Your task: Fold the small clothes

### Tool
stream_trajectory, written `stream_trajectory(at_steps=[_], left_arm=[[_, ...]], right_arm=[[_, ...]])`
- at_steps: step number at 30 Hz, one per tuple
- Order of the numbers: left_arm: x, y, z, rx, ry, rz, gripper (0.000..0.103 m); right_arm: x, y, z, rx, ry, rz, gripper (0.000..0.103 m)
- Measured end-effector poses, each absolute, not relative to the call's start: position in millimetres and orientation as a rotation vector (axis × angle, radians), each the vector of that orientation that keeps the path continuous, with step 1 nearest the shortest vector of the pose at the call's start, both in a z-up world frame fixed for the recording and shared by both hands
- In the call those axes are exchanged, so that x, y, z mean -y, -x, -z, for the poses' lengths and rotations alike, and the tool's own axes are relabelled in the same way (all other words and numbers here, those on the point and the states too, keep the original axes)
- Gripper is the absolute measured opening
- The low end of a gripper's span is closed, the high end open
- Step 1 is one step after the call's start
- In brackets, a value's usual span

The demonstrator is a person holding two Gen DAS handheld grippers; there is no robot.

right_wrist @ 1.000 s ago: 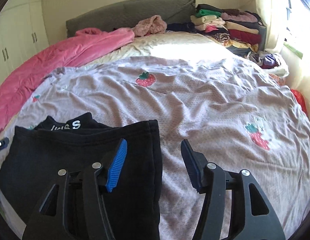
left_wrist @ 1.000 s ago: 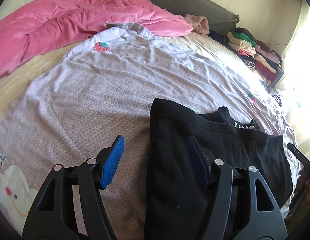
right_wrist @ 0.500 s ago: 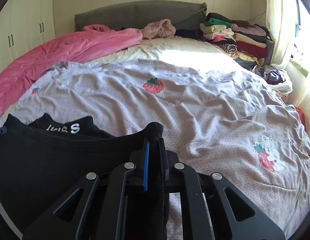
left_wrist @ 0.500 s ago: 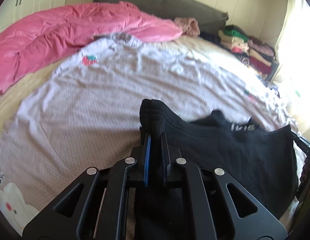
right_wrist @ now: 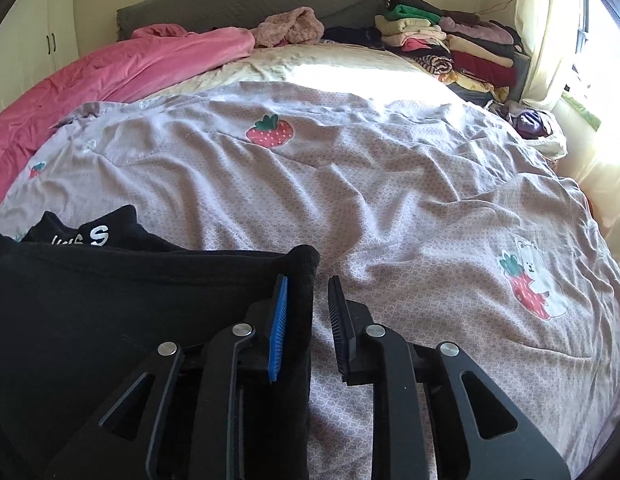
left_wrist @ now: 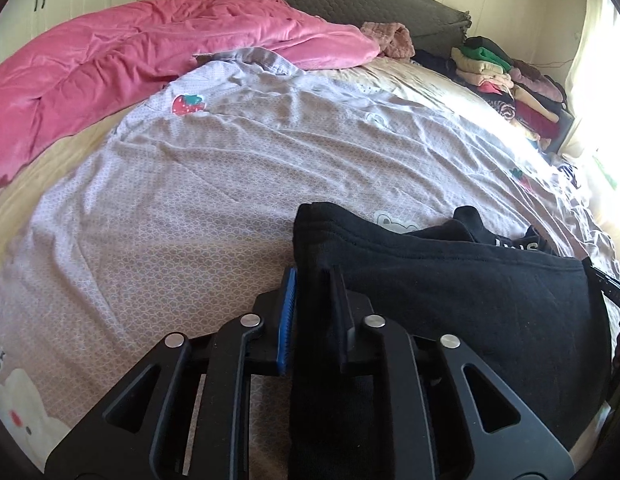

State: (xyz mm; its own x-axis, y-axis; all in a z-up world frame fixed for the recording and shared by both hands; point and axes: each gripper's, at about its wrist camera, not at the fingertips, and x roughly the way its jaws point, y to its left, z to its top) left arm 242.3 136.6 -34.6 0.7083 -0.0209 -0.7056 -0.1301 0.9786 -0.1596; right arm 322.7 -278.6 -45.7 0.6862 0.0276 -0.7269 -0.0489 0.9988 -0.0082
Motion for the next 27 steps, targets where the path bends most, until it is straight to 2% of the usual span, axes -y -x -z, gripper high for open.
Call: stream_trajectory(at_steps=[2,5,7,12,18,27], left_arm=[[-137,-235,29,-0.765,0.197,-0.068,0.015],[-135,-218,12,-0.719,0.178,-0.068,0.016],[-130,-204,-1,-0.69,0.161,-0.059,0.027],[-104,-174,-17,-0.657,0.127,0.0,0.04],[-60,-153,-1,-0.723,0.071,0.082,0.055],[-41,-155,41,-0.841,-0.005,0.065,0.061]], right_arm=[[282,-312,36,-0.784,0.009,-0.039,0.036],[285,-287,17,-0.714,-0.001,-0.057,0.041],[286,-266,7,-0.672,-0.001,-0.075,0.042],[273,-221,-2,-0.645,0.018,-0.152,0.042],[236,-186,10,-0.679,0.087,-0.265,0.042],[191,-178,24,-0.717,0.155,-0.343,0.042]])
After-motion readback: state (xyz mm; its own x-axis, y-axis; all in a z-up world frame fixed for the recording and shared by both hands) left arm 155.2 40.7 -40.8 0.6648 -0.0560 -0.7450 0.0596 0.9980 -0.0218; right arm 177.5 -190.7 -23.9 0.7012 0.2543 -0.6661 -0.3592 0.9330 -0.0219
